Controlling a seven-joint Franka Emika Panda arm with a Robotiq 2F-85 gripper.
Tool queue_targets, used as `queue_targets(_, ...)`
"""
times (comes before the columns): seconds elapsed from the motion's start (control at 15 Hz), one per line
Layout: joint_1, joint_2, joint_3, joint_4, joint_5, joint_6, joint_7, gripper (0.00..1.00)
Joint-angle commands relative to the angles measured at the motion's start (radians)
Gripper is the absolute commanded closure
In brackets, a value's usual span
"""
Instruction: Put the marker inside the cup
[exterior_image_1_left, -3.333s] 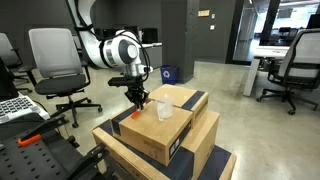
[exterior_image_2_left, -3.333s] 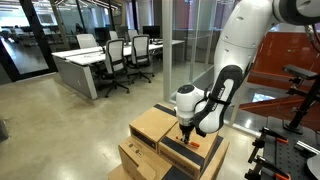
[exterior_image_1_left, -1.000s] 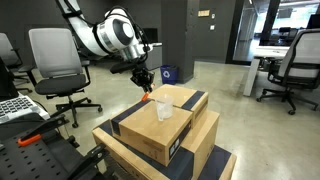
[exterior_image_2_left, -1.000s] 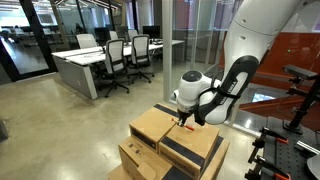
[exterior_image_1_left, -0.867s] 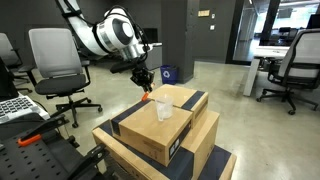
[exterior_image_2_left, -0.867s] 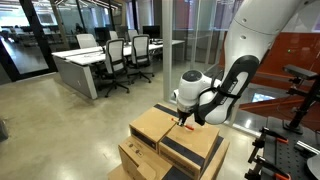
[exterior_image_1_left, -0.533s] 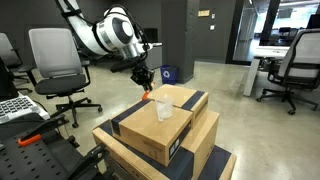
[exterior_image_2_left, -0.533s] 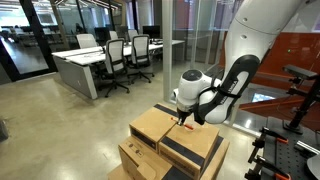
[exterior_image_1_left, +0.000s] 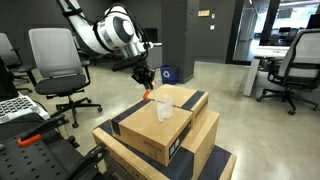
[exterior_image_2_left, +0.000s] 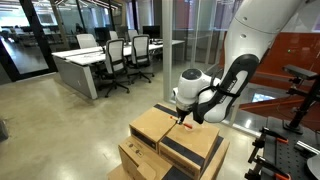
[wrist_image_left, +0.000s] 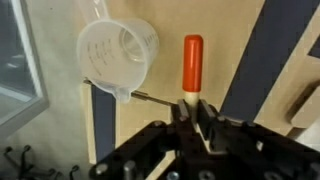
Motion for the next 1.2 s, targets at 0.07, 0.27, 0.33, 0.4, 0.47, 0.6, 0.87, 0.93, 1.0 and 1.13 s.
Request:
queue_targets(0.07,0.01,0.007,-0.033,0.014,0.005,0.014,0.039,0.96)
queue_targets(0.27,0.004,0.0,-0.042,0.01,0.007,0.018,0.047,0.96)
queue_targets(0.33,0.002,0.003,-0.043,0.011,0.009,0.016,0.049,0.96)
queue_targets(0.4,0.001,0.005,-0.044,0.012,0.01,0.016,0.051,0.96)
queue_targets(0.47,0.0,0.006,-0.045,0.014,0.011,0.016,0.055,0.96)
queue_targets(0.6,-0.001,0.009,-0.048,0.018,0.015,0.013,0.066,0.96)
queue_targets(0.87,-0.011,0.009,-0.05,0.021,0.019,0.016,0.077,0.96)
queue_targets(0.93,-0.012,0.009,-0.054,0.022,0.02,0.016,0.08,0.96)
queue_targets(1.0,-0.002,-0.007,-0.068,-0.005,0.014,0.031,0.084,0.96)
queue_targets(1.13,0.005,-0.007,-0.085,-0.012,0.014,0.039,0.088,0.96)
